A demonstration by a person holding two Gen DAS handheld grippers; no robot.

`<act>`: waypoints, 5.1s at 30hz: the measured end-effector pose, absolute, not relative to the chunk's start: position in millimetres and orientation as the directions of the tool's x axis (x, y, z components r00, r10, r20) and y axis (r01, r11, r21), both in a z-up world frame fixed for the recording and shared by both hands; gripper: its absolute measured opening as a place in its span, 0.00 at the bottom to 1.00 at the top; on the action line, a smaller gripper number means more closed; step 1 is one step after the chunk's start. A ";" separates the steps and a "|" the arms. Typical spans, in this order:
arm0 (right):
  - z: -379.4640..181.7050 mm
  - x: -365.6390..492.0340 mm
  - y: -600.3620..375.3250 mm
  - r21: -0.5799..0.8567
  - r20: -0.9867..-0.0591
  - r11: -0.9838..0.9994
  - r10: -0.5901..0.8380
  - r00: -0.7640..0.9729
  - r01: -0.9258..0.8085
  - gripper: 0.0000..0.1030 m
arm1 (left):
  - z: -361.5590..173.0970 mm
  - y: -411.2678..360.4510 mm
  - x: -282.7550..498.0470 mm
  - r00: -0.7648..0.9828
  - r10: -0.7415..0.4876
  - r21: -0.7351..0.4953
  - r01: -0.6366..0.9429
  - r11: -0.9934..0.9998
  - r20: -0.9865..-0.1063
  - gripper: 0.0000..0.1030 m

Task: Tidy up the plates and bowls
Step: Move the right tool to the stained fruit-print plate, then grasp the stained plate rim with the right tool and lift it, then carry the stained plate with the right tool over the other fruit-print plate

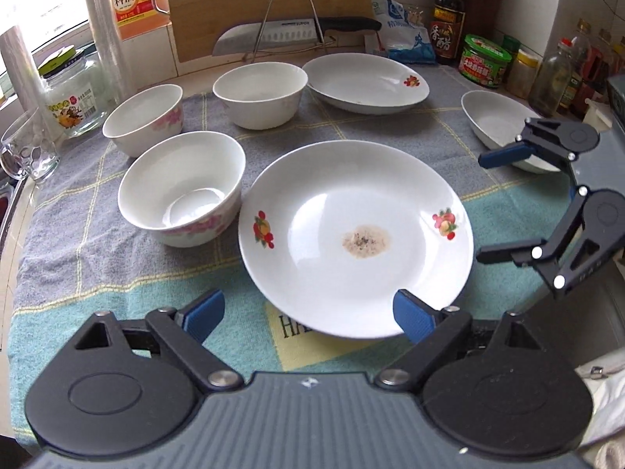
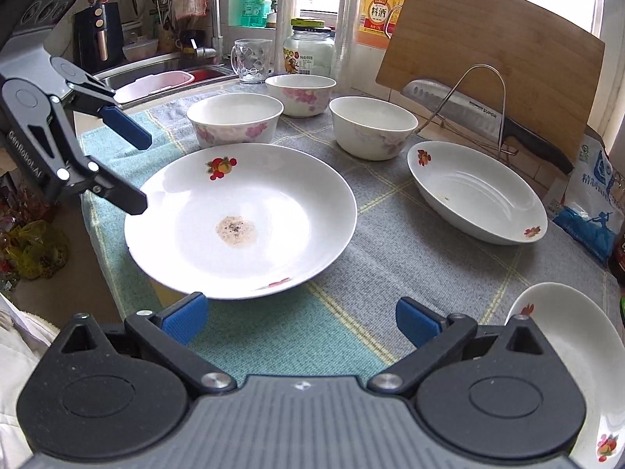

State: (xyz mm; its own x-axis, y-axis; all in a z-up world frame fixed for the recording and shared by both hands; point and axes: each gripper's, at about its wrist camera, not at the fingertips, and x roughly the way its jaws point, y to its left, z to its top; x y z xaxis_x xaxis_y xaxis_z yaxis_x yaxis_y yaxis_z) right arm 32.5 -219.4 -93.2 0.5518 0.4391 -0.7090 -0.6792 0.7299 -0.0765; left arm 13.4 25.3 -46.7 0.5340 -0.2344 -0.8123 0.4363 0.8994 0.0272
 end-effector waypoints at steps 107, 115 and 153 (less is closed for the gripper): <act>-63.3 107.8 -319.9 0.223 -0.740 0.889 0.421 0.525 -0.399 0.90 | -76.1 -96.0 63.8 0.311 -0.619 0.061 0.919 0.390 -0.721 0.90; -61.5 95.1 -357.1 0.214 -0.740 0.926 0.361 0.567 -0.310 0.90 | -77.8 -135.2 76.3 0.248 -0.648 0.058 0.952 0.300 -0.721 0.90; -77.6 105.9 -438.3 0.223 -0.750 0.967 0.252 0.612 -0.125 0.90 | -89.7 -217.8 110.5 0.189 -0.633 0.061 0.974 0.218 -0.751 0.90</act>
State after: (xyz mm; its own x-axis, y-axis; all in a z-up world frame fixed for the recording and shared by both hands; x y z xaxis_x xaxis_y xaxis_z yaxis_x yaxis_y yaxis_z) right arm 105.9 -438.3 -77.6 0.6121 0.2516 -0.7497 -0.1249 0.9669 0.2226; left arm 110.5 -217.8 -89.7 0.1885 -0.6327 -0.7511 0.9740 0.2182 0.0607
